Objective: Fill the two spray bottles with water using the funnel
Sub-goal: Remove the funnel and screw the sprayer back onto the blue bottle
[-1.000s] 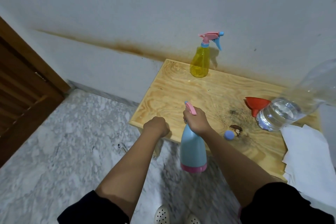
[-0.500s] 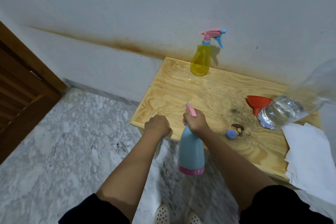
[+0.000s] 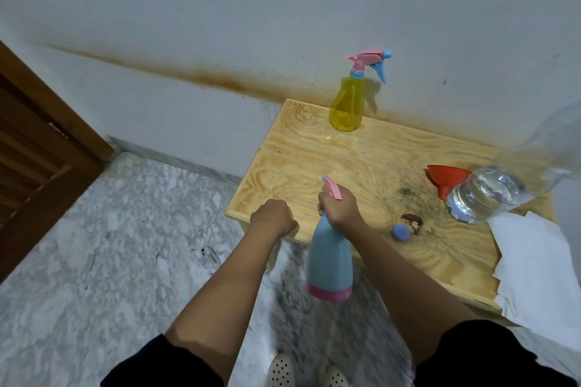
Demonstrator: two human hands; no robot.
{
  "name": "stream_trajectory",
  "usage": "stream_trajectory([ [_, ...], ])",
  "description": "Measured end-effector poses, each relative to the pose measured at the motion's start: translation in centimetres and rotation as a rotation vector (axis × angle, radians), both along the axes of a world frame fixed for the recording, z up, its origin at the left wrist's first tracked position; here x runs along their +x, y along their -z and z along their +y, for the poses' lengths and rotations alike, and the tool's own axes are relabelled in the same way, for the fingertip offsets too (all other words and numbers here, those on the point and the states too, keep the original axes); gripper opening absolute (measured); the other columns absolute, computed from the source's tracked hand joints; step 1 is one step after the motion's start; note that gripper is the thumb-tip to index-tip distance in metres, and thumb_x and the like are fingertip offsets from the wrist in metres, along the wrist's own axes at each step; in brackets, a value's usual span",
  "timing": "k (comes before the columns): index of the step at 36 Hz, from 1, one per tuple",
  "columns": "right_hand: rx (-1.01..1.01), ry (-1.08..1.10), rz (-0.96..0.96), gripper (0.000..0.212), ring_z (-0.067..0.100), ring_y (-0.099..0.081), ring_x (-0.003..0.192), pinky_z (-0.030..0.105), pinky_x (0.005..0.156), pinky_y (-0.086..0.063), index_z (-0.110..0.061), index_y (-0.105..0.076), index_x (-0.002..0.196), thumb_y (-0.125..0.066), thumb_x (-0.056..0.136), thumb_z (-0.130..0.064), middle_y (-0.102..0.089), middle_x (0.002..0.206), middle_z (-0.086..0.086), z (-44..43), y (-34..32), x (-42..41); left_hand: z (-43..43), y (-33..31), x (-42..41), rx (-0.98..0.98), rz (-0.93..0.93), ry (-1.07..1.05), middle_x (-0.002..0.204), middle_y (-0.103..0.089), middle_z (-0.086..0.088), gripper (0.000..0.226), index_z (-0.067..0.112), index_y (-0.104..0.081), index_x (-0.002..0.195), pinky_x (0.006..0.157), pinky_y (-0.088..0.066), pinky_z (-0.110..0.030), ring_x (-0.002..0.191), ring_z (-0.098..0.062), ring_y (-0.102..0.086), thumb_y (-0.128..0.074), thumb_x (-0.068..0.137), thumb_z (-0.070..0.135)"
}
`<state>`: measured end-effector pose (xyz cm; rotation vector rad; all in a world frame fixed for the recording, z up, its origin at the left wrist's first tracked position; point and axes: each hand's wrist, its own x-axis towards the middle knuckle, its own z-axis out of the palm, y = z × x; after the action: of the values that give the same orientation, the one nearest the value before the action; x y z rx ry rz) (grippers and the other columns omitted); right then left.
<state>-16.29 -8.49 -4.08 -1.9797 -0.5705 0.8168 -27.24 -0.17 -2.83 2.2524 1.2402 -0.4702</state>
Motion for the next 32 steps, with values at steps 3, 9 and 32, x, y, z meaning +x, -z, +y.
stream_trajectory([
  [3,0.009,0.002,-0.002,0.034,0.023,-0.038,0.065,0.034,0.061,-0.031,0.007,-0.045,0.067,-0.038,0.064,-0.025,-0.040,0.068,0.015,-0.1,-0.2,0.0,0.1,0.0,-0.1,-0.039,0.001,-0.006,0.106,-0.060,-0.012,0.019,0.005,-0.055,0.092,0.069,-0.042,-0.031,0.098,-0.029,-0.060,-0.054,0.086,0.023],
  [9,0.012,-0.003,0.005,0.025,0.022,-0.041,0.066,0.033,0.062,-0.032,0.001,-0.041,0.065,-0.040,0.068,-0.023,-0.042,0.070,0.015,0.0,-0.3,0.0,0.2,-0.1,-0.1,-0.057,-0.002,-0.011,0.107,-0.060,-0.013,0.022,0.004,-0.056,0.096,0.073,-0.045,-0.033,0.099,-0.029,-0.060,-0.055,0.087,0.023],
  [32,0.132,0.111,-0.083,0.013,0.022,-0.041,0.066,0.033,0.059,-0.032,0.001,-0.045,0.075,-0.044,0.084,-0.008,-0.044,0.075,0.015,-0.8,-3.0,0.7,0.2,-0.6,0.2,-0.054,-0.100,0.059,0.101,-0.060,-0.013,0.023,0.004,-0.057,0.094,0.070,-0.045,-0.033,0.093,-0.030,-0.060,-0.053,0.090,0.026],
])
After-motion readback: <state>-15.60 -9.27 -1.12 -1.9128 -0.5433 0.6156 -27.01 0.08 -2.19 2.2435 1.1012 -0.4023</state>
